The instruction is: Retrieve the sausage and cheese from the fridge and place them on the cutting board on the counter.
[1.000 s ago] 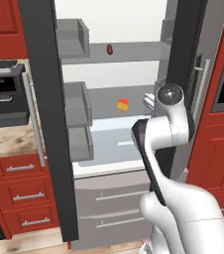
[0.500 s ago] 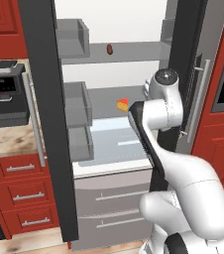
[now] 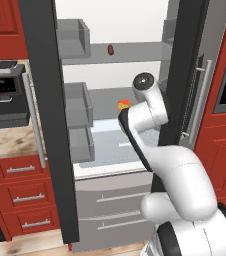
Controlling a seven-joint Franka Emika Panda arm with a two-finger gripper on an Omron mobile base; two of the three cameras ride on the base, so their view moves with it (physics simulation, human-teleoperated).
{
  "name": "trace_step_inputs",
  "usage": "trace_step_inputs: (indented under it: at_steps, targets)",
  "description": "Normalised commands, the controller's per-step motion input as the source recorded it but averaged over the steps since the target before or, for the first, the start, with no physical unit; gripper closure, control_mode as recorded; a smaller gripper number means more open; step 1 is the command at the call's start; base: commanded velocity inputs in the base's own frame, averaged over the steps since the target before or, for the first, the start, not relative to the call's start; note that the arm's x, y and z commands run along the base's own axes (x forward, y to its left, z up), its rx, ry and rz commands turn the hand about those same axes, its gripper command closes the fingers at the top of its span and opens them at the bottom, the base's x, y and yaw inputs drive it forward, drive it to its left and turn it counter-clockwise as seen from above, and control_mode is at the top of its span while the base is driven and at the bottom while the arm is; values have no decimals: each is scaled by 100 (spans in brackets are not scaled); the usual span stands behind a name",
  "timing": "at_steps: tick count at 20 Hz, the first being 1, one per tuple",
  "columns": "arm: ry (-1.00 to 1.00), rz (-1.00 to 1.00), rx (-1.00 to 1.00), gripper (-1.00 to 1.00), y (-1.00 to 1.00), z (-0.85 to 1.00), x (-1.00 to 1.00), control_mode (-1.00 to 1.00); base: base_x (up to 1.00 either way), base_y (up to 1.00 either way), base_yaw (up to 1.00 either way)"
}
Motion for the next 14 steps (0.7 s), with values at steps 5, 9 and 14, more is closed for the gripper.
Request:
trace_step_inputs:
  at_steps: [5,9,14]
  targets:
    - [0,-45,21,-100,-2,0,19,-100,0,0,0]
    - [0,-36,9,-100,-14,0,0,-100,0,0,0]
    - [-6,-31,1,-100,-24,-11,-2,-100,0,0,0]
